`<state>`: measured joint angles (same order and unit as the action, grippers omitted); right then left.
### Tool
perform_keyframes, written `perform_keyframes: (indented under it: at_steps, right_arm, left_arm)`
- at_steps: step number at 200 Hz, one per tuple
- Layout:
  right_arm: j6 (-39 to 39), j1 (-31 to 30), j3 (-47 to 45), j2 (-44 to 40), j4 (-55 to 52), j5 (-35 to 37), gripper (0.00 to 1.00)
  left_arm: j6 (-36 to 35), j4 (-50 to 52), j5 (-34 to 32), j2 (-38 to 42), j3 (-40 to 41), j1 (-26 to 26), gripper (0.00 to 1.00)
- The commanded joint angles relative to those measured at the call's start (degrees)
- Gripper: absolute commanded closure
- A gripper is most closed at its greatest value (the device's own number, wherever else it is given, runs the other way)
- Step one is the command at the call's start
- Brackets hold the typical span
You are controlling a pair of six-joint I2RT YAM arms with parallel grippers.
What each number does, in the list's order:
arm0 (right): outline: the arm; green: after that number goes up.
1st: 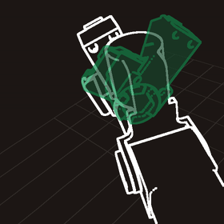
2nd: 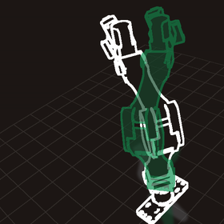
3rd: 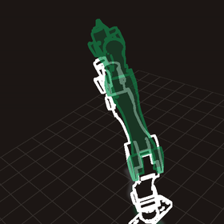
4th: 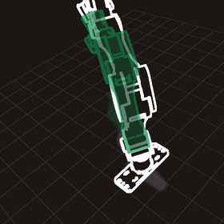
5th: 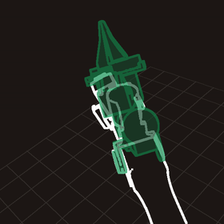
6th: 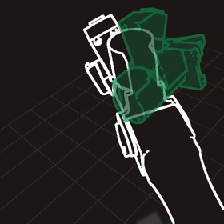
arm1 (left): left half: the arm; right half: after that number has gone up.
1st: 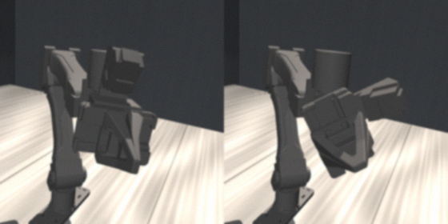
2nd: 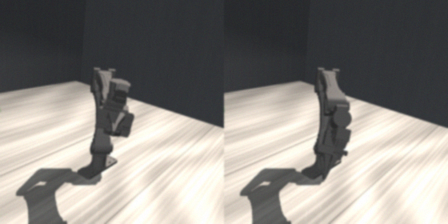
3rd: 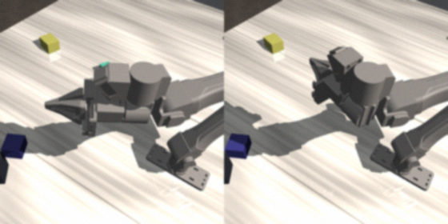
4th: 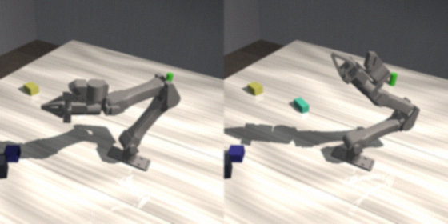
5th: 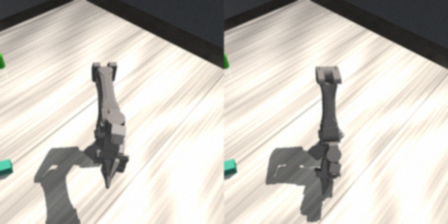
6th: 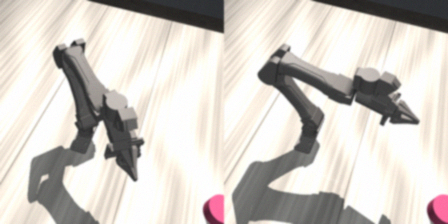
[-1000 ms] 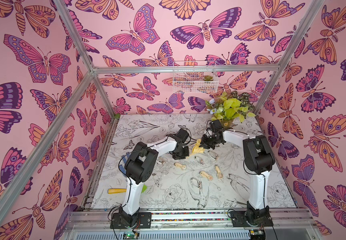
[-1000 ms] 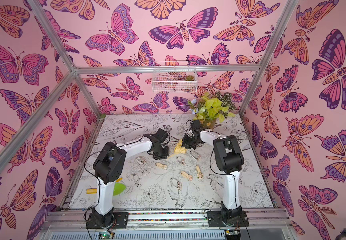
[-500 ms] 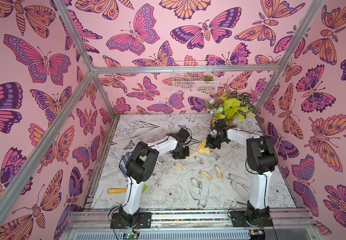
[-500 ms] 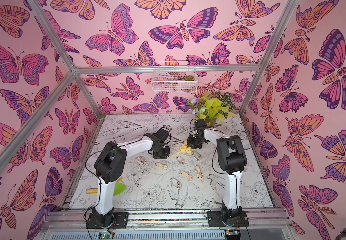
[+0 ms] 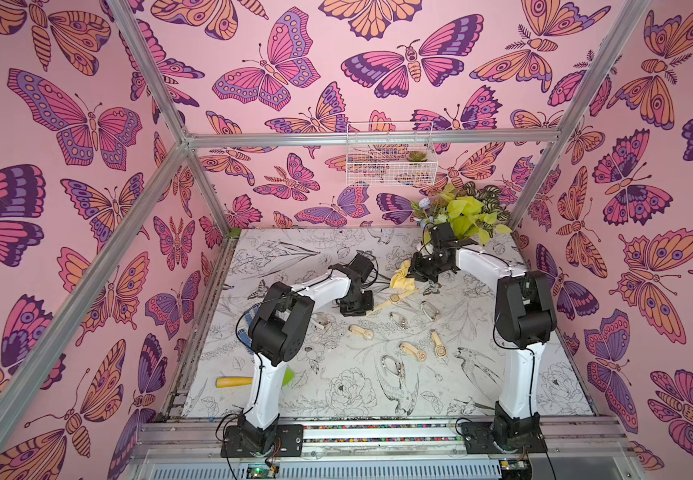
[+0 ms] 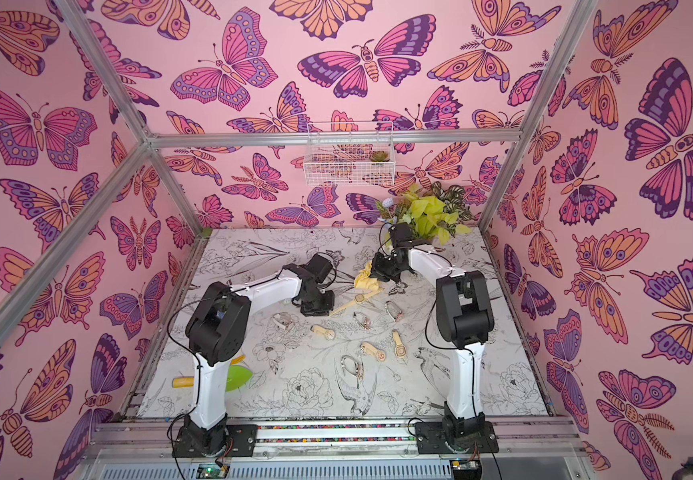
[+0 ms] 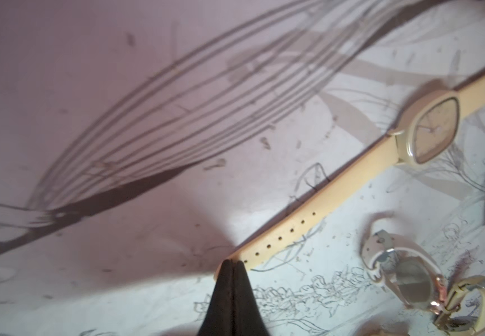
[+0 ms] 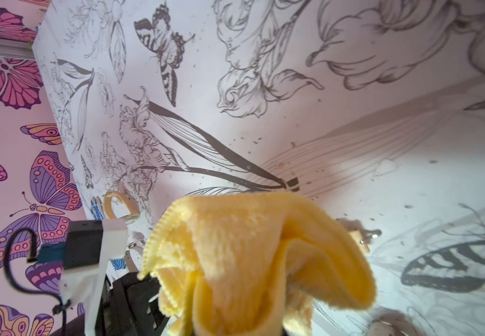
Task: Wipe the watch dial
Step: Wipe the dirt from the watch dial.
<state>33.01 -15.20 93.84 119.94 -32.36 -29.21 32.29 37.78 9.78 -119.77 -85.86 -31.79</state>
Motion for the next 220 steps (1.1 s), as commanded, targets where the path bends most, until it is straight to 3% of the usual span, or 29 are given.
perform_keyframes:
  at_steps: [1,78,119,155,220]
  right_arm:
    - [0.47,-2.26,1.21,0.52,-0.08,-1.89,1.00]
    - [1.88,-9.58,4.01,6.52,2.02,-1.10,1.00]
    - [3.89,-10.46,5.96,11.41,3.30,0.42,1.00]
    - [1.17,-10.91,10.98,14.82,-3.97,7.59,1.00]
    - [0.49,-9.91,1.77,10.65,-2.09,14.66,1.00]
  left_arm:
    - [-2.06,6.81,-8.11,-0.81,3.31,3.15,1.00]
    - [-3.82,7.45,-8.46,0.99,4.35,4.28,1.00]
    - [-4.23,7.69,-8.20,1.42,4.30,4.28,1.00]
    - [-4.54,7.79,-8.20,1.62,4.54,4.37,1.00]
    - [-4.78,7.81,-8.29,1.74,5.62,5.31,1.00]
